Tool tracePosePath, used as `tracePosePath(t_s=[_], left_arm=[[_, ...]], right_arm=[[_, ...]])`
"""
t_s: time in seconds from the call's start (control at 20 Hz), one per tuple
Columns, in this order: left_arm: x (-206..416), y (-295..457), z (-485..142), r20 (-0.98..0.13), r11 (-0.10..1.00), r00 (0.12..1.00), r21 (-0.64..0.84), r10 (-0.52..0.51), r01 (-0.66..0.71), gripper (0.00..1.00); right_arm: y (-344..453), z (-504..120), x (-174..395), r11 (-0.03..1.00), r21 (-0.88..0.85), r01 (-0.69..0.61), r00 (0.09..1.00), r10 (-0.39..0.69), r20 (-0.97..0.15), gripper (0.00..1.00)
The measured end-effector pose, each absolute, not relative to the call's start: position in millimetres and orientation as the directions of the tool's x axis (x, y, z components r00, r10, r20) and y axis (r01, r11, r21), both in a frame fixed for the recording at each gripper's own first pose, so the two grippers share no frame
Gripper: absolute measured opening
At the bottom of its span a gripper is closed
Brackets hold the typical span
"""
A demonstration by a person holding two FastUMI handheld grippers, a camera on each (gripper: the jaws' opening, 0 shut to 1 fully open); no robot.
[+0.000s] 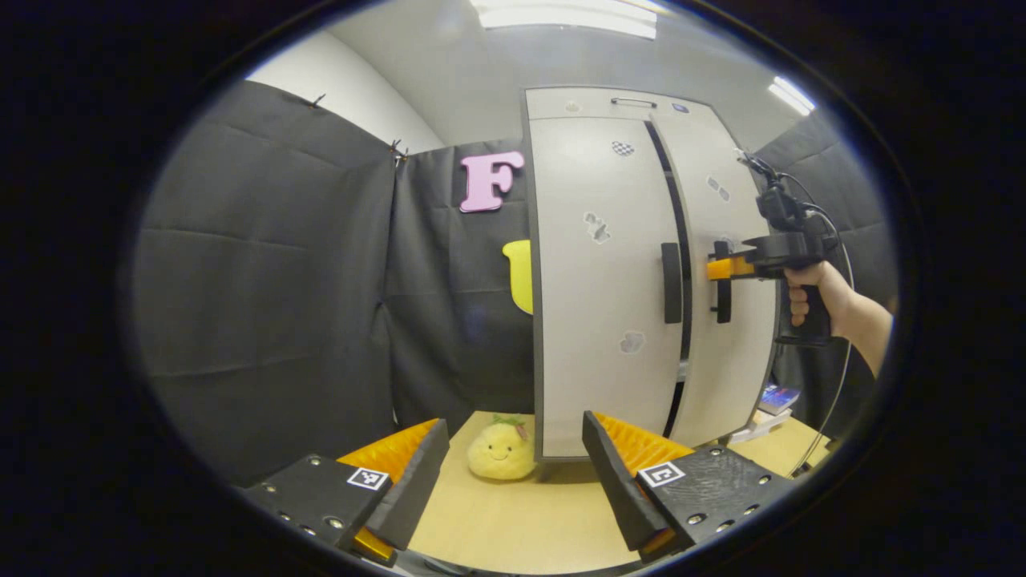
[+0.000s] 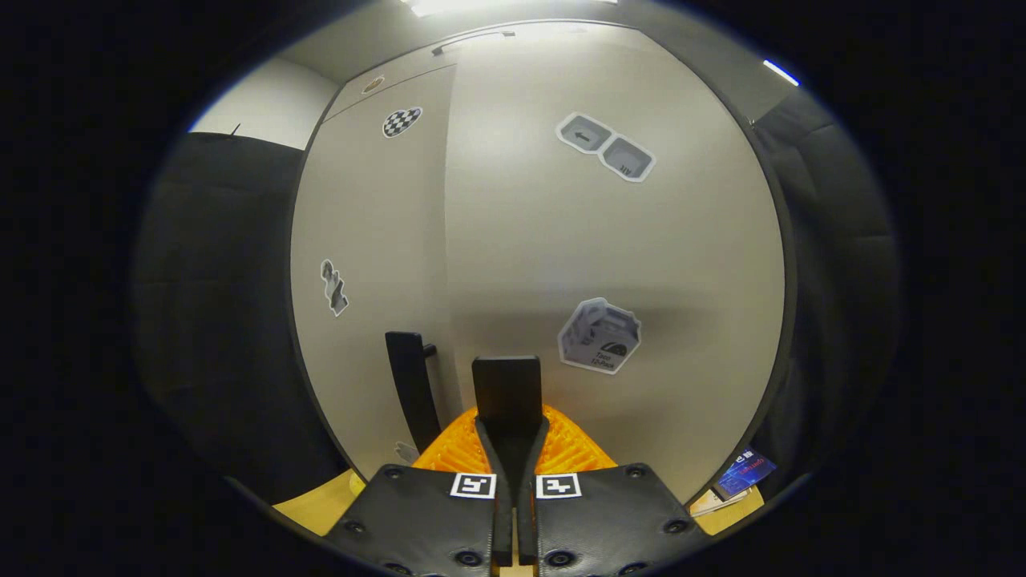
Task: Open the right door of the double-door shoe cabinet with the right hand, and open the left door with the left hand.
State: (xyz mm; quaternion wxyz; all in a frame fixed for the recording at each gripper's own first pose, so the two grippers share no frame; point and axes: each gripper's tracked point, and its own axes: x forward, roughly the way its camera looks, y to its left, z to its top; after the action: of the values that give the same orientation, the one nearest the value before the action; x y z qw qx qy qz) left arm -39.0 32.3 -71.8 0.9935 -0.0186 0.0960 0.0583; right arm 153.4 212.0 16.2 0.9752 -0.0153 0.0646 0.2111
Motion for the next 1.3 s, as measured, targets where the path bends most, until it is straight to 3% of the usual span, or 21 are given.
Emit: tracePosePath(t_s=[0.8,1.3], left_arm=[[-56,8,-69,-0.211,0.991,0.969,-0.004,0.127,-0.131,0.97],[-49,-39,-68,-0.211,0.999,0.976,-0.005,0.046,-0.048,0.97]], right_arm=[[186,17,110,0.852,0.014,-0.523,0.839,0.517,-0.171,0.04],[164,23,93,0.851,0.024,-0.525,0.837,0.521,-0.168,0.04]])
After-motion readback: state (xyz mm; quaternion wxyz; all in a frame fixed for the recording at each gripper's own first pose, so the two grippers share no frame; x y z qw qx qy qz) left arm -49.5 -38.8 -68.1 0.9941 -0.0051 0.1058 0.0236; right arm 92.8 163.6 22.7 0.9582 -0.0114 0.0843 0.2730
